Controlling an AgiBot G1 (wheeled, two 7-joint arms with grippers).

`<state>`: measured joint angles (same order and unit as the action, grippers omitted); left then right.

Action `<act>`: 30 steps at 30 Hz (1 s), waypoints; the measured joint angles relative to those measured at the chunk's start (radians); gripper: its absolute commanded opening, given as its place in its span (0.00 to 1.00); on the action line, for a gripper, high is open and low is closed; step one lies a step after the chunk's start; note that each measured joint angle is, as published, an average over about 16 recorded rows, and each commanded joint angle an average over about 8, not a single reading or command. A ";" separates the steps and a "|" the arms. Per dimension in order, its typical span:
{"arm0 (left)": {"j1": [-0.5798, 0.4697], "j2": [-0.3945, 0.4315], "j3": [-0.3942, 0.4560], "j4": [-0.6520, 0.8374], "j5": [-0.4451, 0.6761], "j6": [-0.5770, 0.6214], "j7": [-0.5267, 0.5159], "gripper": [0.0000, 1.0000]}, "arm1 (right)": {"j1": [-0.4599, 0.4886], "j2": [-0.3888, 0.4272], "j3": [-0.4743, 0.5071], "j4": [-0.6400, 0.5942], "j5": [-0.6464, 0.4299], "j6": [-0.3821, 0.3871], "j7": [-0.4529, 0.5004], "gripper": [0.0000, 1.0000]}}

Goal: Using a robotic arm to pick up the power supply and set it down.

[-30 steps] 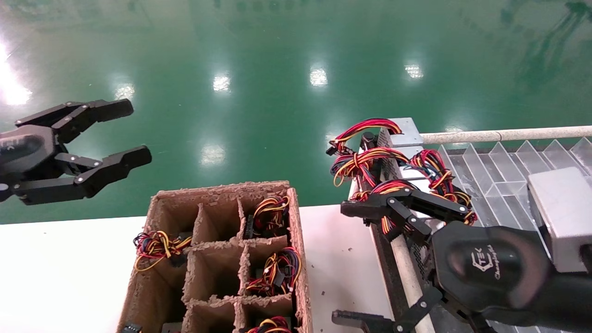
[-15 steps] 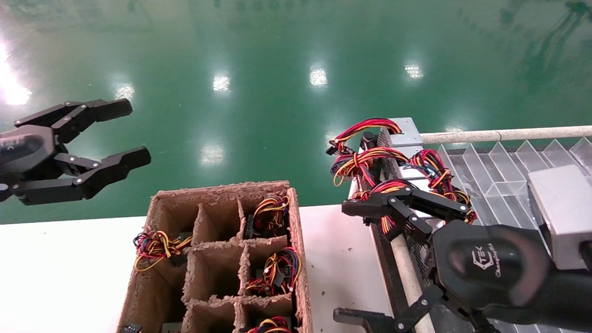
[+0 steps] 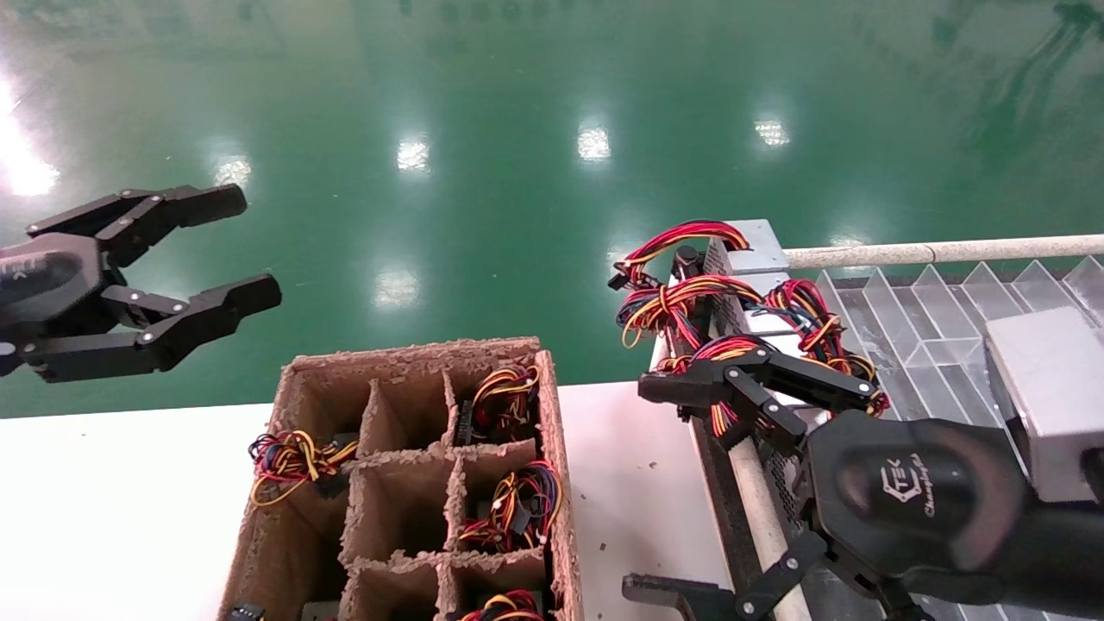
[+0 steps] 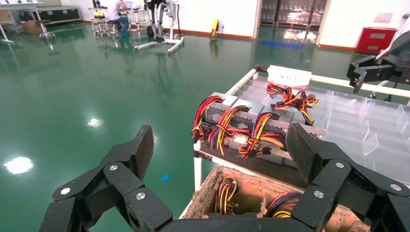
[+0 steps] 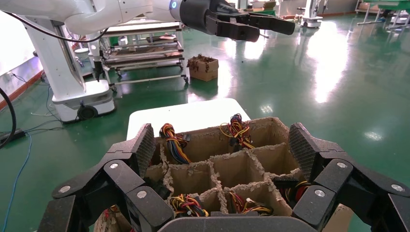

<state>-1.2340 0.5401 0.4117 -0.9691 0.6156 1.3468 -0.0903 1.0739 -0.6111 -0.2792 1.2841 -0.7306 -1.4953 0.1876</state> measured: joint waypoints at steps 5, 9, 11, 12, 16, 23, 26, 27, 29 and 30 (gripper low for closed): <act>0.000 0.000 0.000 0.000 0.000 0.000 0.000 1.00 | 0.000 0.000 0.000 0.000 0.000 0.000 0.000 1.00; 0.000 0.000 0.000 0.000 0.000 0.000 0.000 1.00 | 0.001 0.000 -0.001 -0.001 0.000 0.000 0.000 1.00; 0.000 0.000 0.000 0.000 0.000 0.000 0.000 1.00 | 0.001 0.000 -0.001 -0.001 0.000 0.000 0.000 1.00; 0.000 0.000 0.000 0.000 0.000 0.000 0.000 1.00 | 0.001 0.000 -0.001 -0.001 0.000 0.000 0.000 1.00; 0.000 0.000 0.000 0.000 0.000 0.000 0.000 1.00 | 0.001 0.000 -0.001 -0.001 0.000 0.000 0.000 1.00; 0.000 0.000 0.000 0.000 0.000 0.000 0.000 1.00 | 0.001 0.000 -0.001 -0.001 0.000 0.000 0.000 1.00; 0.000 0.000 0.000 0.000 0.000 0.000 0.000 1.00 | 0.001 0.000 -0.001 -0.001 0.000 0.000 0.000 1.00; 0.000 0.000 0.000 0.000 0.000 0.000 0.000 1.00 | 0.001 0.000 -0.001 -0.001 0.000 0.000 0.000 1.00; 0.000 0.000 0.000 0.000 0.000 0.000 0.000 1.00 | 0.001 0.000 -0.001 -0.001 0.000 0.000 0.000 1.00; 0.000 0.000 0.000 0.000 0.000 0.000 0.000 1.00 | 0.001 0.000 -0.001 -0.001 0.000 0.000 0.000 1.00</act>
<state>-1.2340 0.5401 0.4117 -0.9691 0.6156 1.3468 -0.0903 1.0752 -0.6107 -0.2805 1.2828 -0.7302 -1.4956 0.1880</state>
